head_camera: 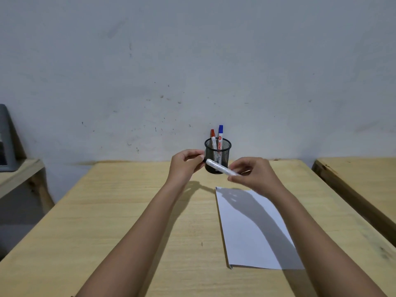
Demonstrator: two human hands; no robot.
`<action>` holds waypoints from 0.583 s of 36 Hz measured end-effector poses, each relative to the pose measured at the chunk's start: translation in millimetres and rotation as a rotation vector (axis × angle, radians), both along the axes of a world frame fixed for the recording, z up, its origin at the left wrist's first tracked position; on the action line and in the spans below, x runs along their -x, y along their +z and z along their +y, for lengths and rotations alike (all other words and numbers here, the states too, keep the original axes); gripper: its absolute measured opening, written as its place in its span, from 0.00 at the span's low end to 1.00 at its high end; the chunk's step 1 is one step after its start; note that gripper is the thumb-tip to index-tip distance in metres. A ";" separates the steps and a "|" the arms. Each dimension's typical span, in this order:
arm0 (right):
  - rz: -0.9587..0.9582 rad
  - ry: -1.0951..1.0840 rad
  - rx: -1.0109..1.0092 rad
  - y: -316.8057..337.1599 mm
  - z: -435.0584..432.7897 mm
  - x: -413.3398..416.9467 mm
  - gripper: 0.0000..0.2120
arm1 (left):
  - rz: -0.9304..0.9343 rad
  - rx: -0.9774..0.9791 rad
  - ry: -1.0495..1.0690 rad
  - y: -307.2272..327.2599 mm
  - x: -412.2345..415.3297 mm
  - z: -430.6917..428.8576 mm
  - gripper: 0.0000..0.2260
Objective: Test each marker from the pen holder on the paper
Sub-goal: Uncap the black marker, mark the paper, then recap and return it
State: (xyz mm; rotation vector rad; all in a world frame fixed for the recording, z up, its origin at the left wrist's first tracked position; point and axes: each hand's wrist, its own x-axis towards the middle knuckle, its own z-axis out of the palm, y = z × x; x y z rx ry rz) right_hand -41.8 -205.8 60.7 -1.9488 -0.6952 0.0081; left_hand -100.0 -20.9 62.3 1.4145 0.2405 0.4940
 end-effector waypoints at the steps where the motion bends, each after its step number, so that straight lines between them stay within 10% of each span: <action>1: -0.045 0.016 0.056 -1.3 3.6 0.4 0.12 | -0.018 -0.025 0.007 3.3 -3.8 -2.6 0.05; 10: -0.178 0.016 0.216 -4.6 23.8 -14.2 0.15 | -0.104 -0.229 -0.042 24.5 -34.8 -17.1 0.07; 21: -0.116 -0.158 -0.150 23.0 34.8 -68.3 0.09 | 0.248 -0.723 -0.001 -21.1 -75.5 12.5 0.09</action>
